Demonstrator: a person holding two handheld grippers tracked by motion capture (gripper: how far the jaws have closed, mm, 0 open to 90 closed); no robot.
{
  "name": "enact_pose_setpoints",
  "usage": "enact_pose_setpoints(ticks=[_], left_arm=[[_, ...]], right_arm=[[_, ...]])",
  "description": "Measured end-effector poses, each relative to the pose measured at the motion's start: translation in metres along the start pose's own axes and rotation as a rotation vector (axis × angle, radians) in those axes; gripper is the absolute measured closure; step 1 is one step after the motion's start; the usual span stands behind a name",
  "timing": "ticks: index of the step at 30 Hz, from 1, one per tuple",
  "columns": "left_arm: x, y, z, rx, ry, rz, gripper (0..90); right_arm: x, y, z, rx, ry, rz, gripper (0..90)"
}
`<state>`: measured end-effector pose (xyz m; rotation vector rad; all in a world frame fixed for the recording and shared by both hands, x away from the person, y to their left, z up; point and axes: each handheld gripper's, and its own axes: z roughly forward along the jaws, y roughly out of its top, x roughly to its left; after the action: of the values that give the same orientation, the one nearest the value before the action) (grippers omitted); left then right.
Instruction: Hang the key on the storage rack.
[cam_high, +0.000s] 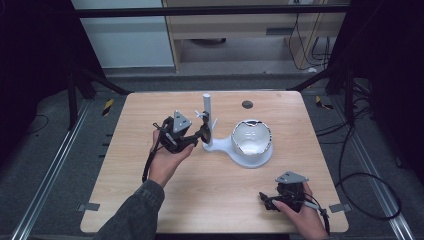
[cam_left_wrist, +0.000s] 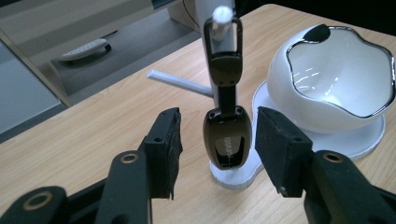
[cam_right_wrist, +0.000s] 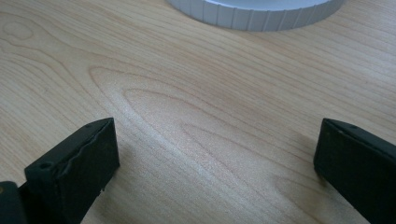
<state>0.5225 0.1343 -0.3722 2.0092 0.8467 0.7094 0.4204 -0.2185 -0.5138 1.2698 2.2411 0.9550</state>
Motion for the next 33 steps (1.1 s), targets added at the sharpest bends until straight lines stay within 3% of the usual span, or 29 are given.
enact_pose_setpoints(ticks=[10,19,24,33], left_arm=[[-0.003,-0.008,-0.005,0.026,-0.021,0.005,42.1],[-0.006,-0.016,-0.012,0.082,-0.056,0.032,25.4],[-0.011,-0.022,-0.022,0.116,-0.096,0.046,16.4],[-0.017,-0.025,-0.034,0.155,-0.148,0.072,10.0]], right_arm=[[0.0,0.0,0.0,-0.001,0.001,-0.004,0.4],[0.0,0.0,0.0,-0.001,0.001,-0.004,0.4],[0.001,0.0,0.0,0.001,-0.001,0.0,0.4],[0.001,0.0,0.0,0.0,0.001,-0.003,0.4]])
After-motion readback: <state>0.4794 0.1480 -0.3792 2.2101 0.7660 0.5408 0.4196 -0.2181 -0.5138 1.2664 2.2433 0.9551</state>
